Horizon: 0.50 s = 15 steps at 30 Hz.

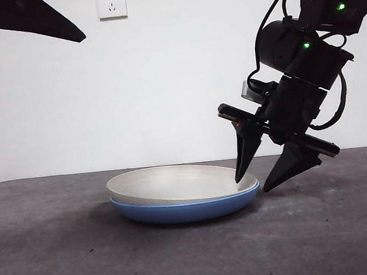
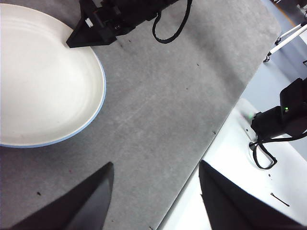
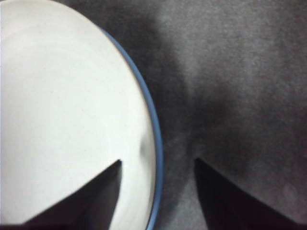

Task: Pick up the white plate, put it on the blue plate, put it on desk

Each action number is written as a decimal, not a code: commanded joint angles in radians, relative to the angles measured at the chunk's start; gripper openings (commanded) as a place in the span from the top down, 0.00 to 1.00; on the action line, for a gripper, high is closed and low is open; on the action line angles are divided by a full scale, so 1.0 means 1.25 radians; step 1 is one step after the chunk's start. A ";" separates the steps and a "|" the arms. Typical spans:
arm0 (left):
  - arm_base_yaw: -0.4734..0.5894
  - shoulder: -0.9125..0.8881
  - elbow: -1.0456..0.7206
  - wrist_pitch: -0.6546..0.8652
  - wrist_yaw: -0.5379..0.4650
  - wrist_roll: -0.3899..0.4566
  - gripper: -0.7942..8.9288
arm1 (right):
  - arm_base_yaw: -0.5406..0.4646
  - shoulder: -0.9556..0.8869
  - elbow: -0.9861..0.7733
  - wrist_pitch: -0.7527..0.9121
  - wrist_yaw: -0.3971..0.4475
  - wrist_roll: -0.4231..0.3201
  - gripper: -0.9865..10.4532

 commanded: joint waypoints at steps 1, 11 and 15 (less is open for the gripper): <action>-0.005 0.005 0.006 0.000 0.002 0.004 0.63 | 0.004 -0.017 0.016 0.004 0.003 0.007 0.67; -0.005 0.005 0.006 0.002 0.002 0.004 0.63 | 0.004 -0.216 0.016 -0.062 0.017 -0.065 0.67; -0.005 0.005 0.006 0.004 0.002 0.005 0.63 | 0.010 -0.316 0.016 -0.139 -0.003 -0.126 0.67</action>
